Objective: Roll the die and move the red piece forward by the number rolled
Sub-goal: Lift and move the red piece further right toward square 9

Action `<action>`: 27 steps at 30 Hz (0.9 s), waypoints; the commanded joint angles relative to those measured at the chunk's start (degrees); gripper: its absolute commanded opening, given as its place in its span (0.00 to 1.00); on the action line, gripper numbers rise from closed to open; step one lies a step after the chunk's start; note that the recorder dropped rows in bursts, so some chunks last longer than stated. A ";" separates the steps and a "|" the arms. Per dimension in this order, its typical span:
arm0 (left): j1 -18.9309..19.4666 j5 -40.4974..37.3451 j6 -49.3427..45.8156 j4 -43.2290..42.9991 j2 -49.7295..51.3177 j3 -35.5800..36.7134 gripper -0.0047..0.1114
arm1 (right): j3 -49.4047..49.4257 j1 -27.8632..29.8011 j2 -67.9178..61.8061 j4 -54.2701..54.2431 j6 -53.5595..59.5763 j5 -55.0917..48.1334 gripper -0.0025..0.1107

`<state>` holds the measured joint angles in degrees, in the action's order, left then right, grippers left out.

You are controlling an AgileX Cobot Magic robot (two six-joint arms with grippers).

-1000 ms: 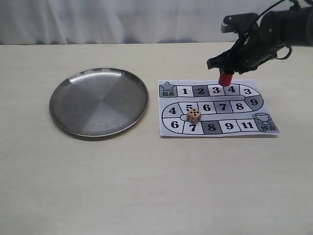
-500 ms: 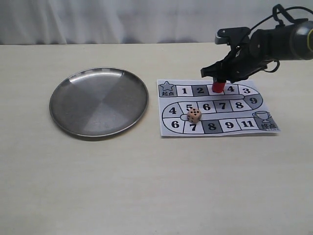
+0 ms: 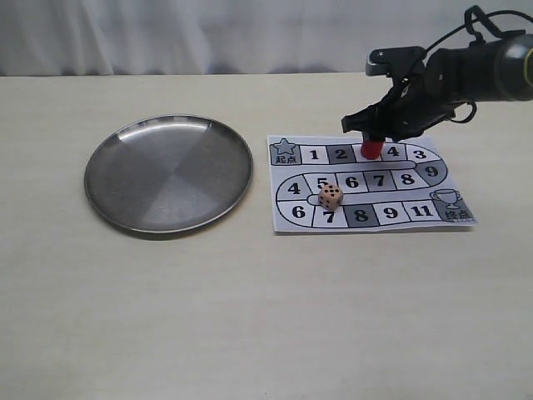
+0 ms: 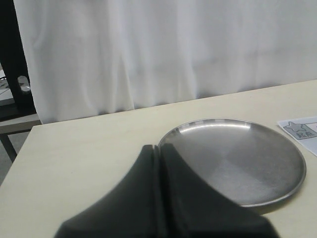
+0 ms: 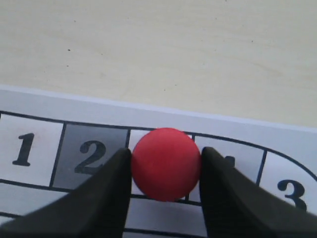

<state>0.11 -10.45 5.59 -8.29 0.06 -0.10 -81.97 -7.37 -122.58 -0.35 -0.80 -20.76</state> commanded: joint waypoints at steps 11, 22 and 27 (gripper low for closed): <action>-0.14 0.51 0.05 -0.01 -0.06 0.10 0.04 | 0.01 0.66 13.12 2.94 0.14 -3.43 0.06; -0.14 0.51 0.05 -0.01 -0.06 0.10 0.04 | 1.66 3.92 6.78 2.52 0.02 -1.65 0.06; -0.14 0.51 0.05 -0.01 -0.06 0.10 0.04 | 1.66 4.07 0.97 2.52 0.02 -1.43 0.06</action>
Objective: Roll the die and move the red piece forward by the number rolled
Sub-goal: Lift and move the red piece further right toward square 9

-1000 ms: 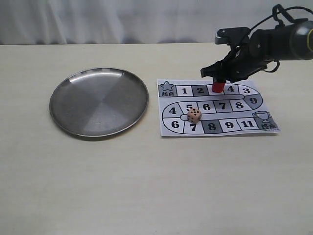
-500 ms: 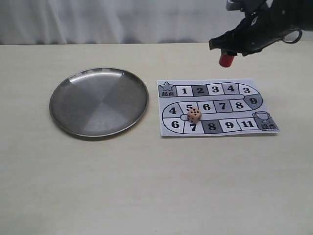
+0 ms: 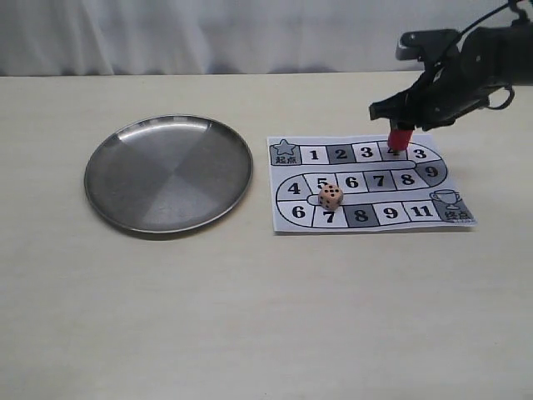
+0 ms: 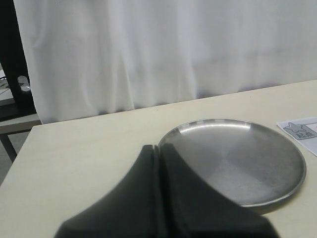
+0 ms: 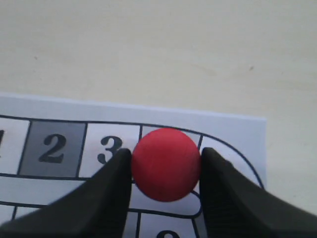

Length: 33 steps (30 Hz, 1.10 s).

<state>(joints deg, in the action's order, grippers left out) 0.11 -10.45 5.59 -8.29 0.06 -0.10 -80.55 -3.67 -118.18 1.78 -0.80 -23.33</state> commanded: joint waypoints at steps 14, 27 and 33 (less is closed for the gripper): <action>-0.14 0.51 0.05 -0.01 -0.06 0.10 0.04 | 0.24 0.37 -4.62 0.39 0.02 0.53 0.06; -0.14 0.51 0.05 -0.01 -0.06 0.10 0.04 | -0.40 0.37 4.29 0.82 0.02 -3.44 0.06; -0.14 0.51 0.05 -0.01 -0.06 0.10 0.04 | -0.40 0.58 11.75 4.57 0.02 -3.43 0.06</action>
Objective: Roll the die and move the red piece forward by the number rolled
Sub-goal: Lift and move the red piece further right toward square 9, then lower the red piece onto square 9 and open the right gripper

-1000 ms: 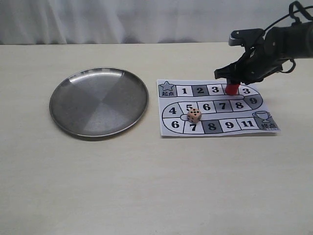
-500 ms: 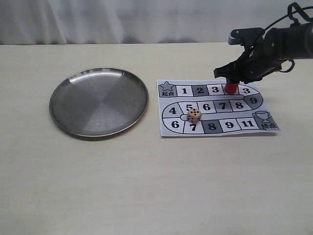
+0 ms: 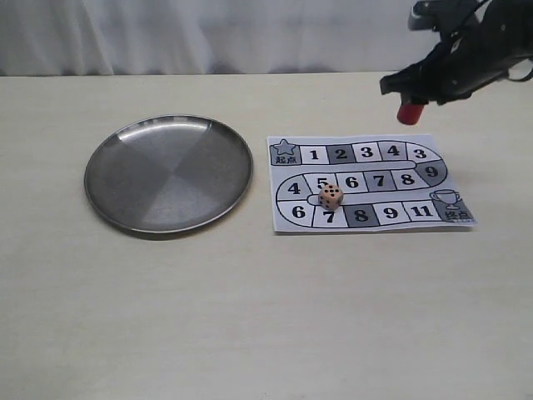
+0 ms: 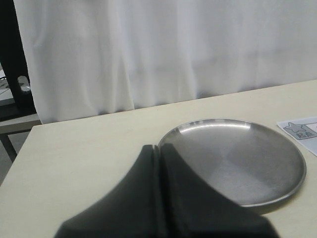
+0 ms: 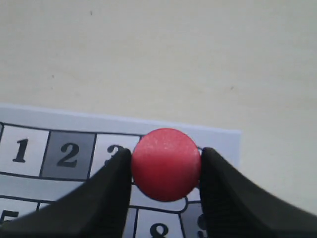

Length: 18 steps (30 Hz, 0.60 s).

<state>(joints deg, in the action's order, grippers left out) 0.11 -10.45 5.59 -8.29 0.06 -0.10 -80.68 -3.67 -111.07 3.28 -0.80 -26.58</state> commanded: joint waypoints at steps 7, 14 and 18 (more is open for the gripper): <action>-0.14 0.51 0.05 -0.01 -0.06 0.10 0.04 | 0.39 3.37 4.26 3.11 -1.79 0.05 0.06; -0.14 0.51 0.05 -0.01 -0.06 0.10 0.04 | 3.34 4.93 -3.70 2.26 -1.79 5.81 0.06; -0.14 0.51 0.05 -0.01 -0.06 0.10 0.04 | 3.75 4.93 -9.01 -0.27 -1.79 9.36 0.06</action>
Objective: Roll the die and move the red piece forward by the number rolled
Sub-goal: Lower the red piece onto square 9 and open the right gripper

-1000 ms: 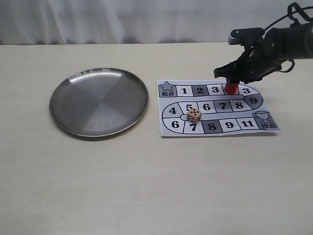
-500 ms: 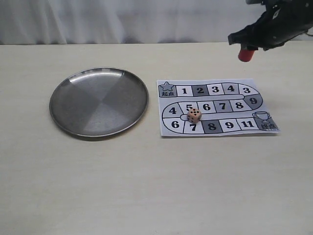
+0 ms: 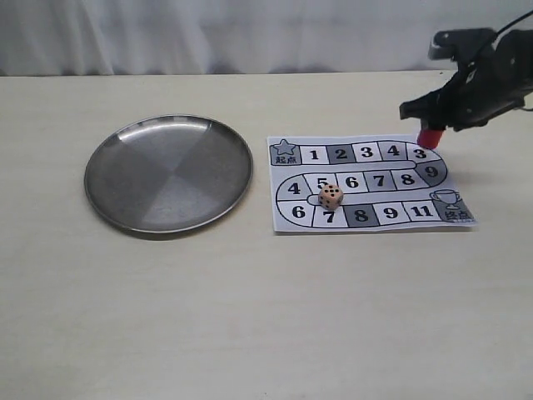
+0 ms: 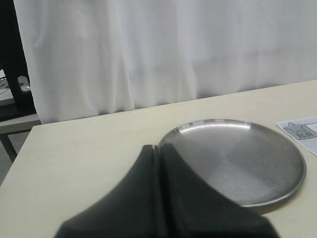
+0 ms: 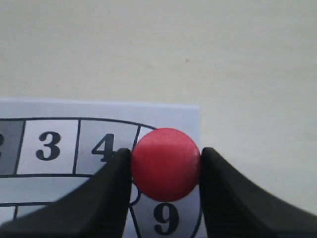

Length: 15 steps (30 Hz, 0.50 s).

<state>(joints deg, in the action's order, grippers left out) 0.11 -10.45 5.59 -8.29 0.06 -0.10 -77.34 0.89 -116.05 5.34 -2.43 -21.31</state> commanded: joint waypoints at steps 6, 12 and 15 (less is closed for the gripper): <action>-0.14 0.51 0.05 -0.01 -0.06 0.10 0.04 | 0.41 0.37 -5.70 -3.00 -0.17 3.99 0.06; -0.14 0.51 0.05 -0.01 -0.06 0.10 0.04 | 0.41 0.37 -5.59 -3.00 -0.17 2.41 0.06; -0.14 0.51 0.05 -0.01 -0.06 0.10 0.04 | 0.41 0.37 -4.96 -3.00 -0.17 1.50 0.06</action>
<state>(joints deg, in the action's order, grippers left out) 0.11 -10.45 5.59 -8.29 0.06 -0.10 -77.17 0.99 -120.73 2.71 -2.52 -16.64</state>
